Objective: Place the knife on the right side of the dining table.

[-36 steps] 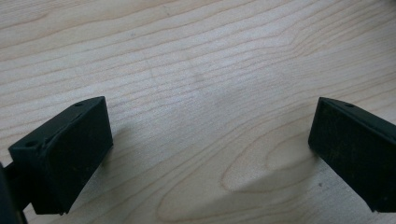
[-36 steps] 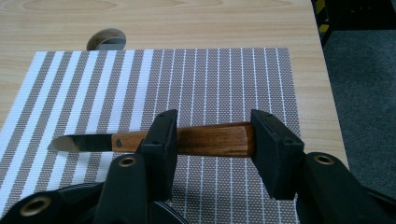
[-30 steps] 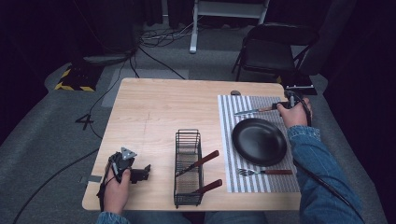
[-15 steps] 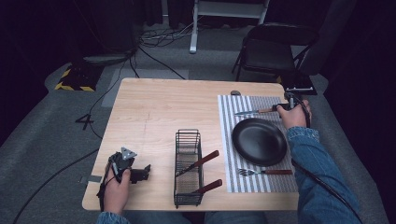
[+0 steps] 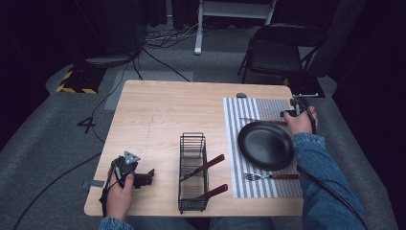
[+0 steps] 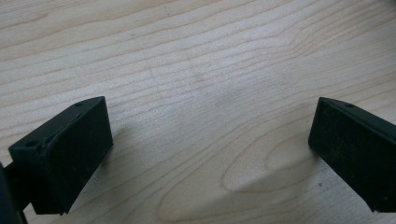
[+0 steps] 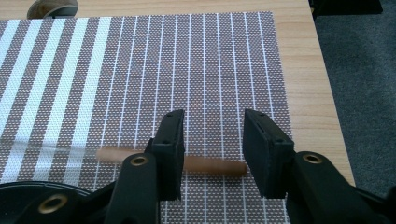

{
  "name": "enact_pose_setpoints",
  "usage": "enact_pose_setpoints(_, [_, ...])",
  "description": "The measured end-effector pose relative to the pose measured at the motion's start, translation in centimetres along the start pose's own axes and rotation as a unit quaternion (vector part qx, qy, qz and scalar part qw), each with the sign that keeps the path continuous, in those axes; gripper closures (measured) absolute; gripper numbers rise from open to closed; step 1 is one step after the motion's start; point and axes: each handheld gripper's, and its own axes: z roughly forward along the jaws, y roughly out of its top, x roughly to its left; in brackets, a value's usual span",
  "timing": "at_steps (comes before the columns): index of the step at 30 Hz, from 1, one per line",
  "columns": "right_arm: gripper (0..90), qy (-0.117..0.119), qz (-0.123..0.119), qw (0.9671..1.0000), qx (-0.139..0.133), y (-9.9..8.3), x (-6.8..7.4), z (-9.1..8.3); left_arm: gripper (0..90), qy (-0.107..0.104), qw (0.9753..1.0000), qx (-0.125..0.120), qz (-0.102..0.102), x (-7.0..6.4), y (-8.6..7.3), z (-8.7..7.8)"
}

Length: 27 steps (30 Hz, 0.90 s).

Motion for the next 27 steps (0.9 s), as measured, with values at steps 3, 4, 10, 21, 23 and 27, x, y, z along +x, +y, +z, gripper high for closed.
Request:
enact_pose_setpoints(3, [59.0, 0.002, 0.002, 1.0000, 0.001, -0.1, 0.1, 0.2, 0.0, 0.000, 1.0000, 0.000, 0.000, 0.0, 0.0, 0.0])
enact_pose_setpoints(4, [59.0, 0.002, 0.002, 1.0000, 0.001, -0.1, 0.1, 0.2, 0.0, 0.000, 1.0000, 0.000, 0.000, 0.0, 0.0, 0.0])
enact_pose_setpoints(10, [57.1, 0.006, -0.003, 0.9999, -0.008, -0.2, -0.1, 0.1, 0.0, 0.000, 1.0000, 0.000, 0.000, 0.0, 0.0, 0.0])
enact_pose_setpoints(21, [55.3, 0.013, -0.013, 0.9996, -0.022, -0.6, -0.7, -1.2, 0.0, 0.000, 1.0000, 0.000, 0.000, 0.0, 0.0, 0.0])
enact_pose_setpoints(23, [54.7, 0.017, -0.019, 0.9994, -0.026, -0.7, -0.7, -1.6, 0.0, 0.000, 1.0000, 0.000, 0.000, 0.0, 0.0, 0.0])
enact_pose_setpoints(27, [54.2, 0.024, -0.037, 0.9987, -0.027, -1.3, -0.8, -2.3, 0.0, 0.000, 1.0000, 0.000, 0.000, 0.0, 0.0, 0.0])
